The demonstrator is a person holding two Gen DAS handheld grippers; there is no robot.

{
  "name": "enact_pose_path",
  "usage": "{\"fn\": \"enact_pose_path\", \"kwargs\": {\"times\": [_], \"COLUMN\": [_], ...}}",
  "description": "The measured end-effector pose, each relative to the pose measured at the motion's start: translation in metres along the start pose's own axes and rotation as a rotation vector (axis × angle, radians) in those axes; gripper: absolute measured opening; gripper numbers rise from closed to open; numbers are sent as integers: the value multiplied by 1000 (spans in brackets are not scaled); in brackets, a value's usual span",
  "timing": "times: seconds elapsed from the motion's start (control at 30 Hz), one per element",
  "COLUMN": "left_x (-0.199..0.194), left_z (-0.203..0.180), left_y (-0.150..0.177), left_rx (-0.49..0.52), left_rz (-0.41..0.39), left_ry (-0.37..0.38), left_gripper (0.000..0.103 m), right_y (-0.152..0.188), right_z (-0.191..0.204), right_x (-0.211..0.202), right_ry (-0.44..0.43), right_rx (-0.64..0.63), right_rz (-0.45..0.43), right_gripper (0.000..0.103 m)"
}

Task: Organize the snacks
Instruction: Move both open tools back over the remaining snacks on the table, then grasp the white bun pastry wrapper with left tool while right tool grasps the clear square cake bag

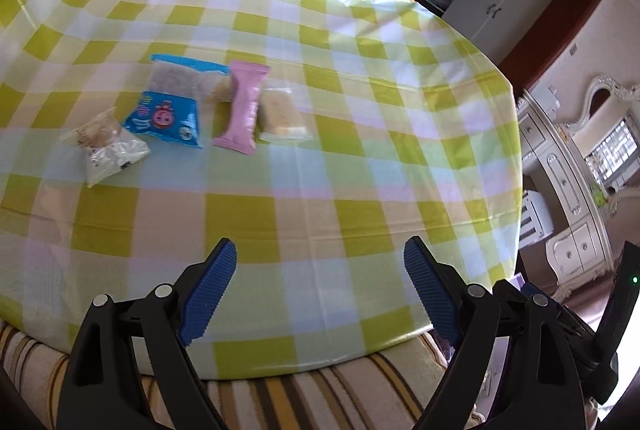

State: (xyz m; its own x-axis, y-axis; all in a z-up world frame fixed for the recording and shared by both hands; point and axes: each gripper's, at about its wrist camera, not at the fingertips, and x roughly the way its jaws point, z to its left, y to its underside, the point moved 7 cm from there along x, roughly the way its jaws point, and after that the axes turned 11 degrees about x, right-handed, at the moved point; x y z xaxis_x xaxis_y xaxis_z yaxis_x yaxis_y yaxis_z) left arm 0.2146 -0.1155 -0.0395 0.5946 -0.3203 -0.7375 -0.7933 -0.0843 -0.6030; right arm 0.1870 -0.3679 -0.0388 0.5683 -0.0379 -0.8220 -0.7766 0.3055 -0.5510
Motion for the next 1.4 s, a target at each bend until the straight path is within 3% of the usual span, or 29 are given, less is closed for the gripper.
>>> {"fn": "enact_pose_path", "kwargs": {"times": [0.27,0.53,0.9,1.2,1.33,1.4], "left_x": [-18,-18,11,21,19,18], "left_z": [94,146,175,174,174,175], "left_y": [-10,-18,-35,-32,-30,-29], "left_rx": [-178,-278,-312,-205,-204,-212], "left_rz": [-41,-44,-12,-2,-18,-30], "left_ry": [-119,-163,-224,-311,-310,-294], "left_gripper": [82,79,74,50,49,39], "right_y": [5,5,-10,-29,-37,-40], "right_z": [47,91,143,198,222,231], "right_x": [8,17,35,63,77,87], "right_ry": [-44,-69,-94,-116,-110,-98], "right_rx": [-52,-94,-130,-194,-238,-254], "right_rz": [13,0,-40,-54,-58,-52], "right_gripper": [77,77,77,77,77,77]}}
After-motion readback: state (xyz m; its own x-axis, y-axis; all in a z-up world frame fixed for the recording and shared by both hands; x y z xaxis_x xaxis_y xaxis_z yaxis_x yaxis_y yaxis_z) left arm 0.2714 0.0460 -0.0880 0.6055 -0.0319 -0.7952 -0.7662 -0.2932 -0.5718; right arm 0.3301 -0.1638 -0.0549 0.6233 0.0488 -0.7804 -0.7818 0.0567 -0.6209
